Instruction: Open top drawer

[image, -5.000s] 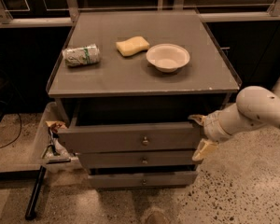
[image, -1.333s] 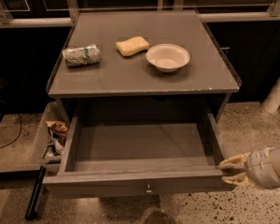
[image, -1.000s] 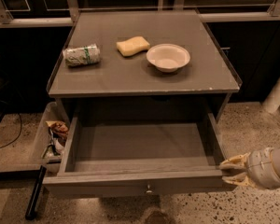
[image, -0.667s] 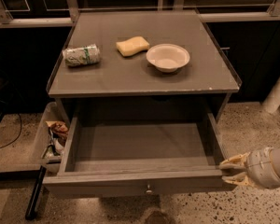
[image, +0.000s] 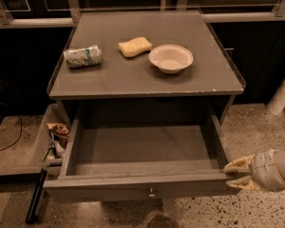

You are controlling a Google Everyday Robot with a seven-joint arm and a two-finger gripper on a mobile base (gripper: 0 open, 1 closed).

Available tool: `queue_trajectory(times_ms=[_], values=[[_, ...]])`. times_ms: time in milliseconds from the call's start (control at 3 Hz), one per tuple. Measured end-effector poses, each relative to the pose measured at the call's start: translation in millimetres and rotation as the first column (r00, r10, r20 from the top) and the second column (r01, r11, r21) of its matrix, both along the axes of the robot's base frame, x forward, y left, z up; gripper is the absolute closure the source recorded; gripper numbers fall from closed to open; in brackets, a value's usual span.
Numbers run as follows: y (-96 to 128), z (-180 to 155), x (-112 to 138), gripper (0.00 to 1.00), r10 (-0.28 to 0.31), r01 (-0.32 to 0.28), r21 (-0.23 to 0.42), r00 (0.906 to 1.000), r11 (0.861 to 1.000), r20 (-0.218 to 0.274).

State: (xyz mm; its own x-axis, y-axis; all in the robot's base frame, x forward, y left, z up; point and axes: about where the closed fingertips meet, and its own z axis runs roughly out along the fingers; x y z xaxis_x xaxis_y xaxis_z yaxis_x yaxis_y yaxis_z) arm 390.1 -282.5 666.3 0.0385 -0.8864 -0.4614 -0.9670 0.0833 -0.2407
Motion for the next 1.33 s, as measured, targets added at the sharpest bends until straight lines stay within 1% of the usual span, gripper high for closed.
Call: queue_trajectory(times_ms=[333,667,1000,1333], values=[[3.4,2.6,1.3,0.12,0.009,-0.008,-0.004,0.9999,1.000,0.006],[14.1,18.0,8.6,0.00,0.035,-0.035,-0.017,0.9988,0.999,0.033],[28.3,44.9,18.4,0.00,0.073,-0.069,-0.051,0.9949,0.996,0.069],[41.2,78.7,30.3,0.00,0.112,-0.104,-0.083,0.9878,0.991,0.108]])
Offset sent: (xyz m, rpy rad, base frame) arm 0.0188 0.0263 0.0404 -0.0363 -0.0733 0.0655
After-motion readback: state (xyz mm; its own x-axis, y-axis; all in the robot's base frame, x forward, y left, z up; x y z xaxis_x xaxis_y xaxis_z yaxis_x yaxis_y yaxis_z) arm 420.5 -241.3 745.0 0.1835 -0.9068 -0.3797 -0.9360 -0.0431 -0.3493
